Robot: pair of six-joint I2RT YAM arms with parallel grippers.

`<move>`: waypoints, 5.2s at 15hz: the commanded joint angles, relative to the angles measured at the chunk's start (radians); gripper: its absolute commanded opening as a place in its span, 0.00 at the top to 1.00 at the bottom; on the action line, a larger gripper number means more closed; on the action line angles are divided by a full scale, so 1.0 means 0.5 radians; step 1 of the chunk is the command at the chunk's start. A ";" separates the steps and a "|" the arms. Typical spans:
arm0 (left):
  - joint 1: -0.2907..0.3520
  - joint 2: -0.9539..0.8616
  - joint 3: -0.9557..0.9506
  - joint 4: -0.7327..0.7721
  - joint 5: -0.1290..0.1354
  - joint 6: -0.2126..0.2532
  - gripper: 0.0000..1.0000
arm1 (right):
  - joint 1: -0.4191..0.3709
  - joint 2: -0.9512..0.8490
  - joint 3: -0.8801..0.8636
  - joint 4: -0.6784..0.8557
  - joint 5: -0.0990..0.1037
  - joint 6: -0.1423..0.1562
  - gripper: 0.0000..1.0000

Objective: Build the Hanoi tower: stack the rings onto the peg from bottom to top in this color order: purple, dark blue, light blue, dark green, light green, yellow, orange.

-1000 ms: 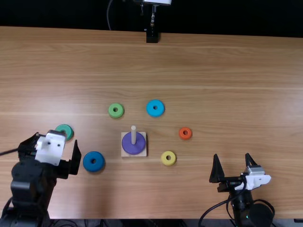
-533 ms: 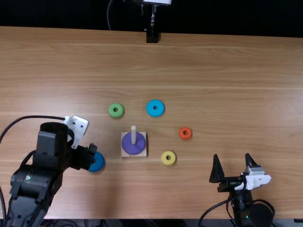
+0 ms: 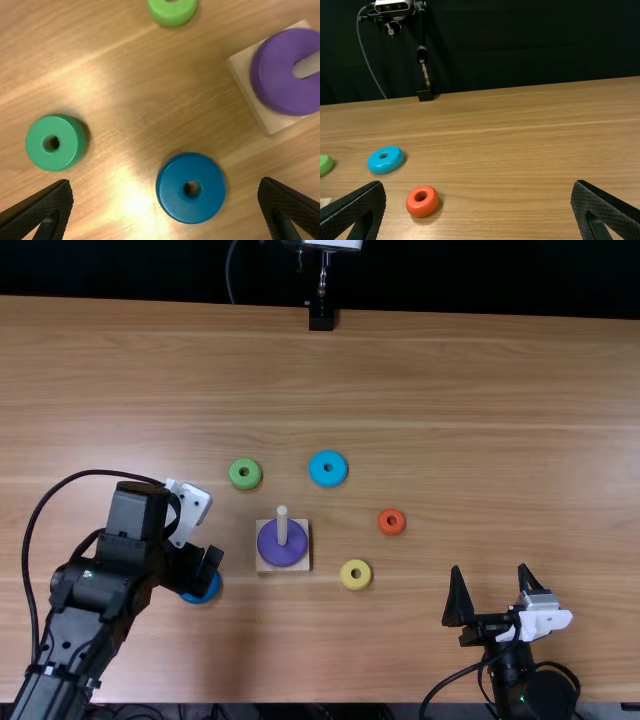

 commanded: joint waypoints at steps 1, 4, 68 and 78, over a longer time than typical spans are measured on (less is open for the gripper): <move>-0.003 0.026 0.025 -0.001 0.029 0.007 0.00 | -0.017 -0.022 -0.009 -0.005 -0.016 0.001 0.00; -0.010 0.140 -0.018 -0.027 0.025 -0.001 0.00 | -0.014 -0.022 -0.009 -0.005 -0.016 0.001 0.00; -0.341 0.714 1.571 -1.434 -0.005 -0.299 1.00 | -0.017 -0.022 -0.009 -0.005 -0.016 0.001 0.00; -0.602 1.066 2.056 -1.588 0.003 -0.398 1.00 | -0.017 -0.022 -0.009 -0.005 -0.016 0.001 0.00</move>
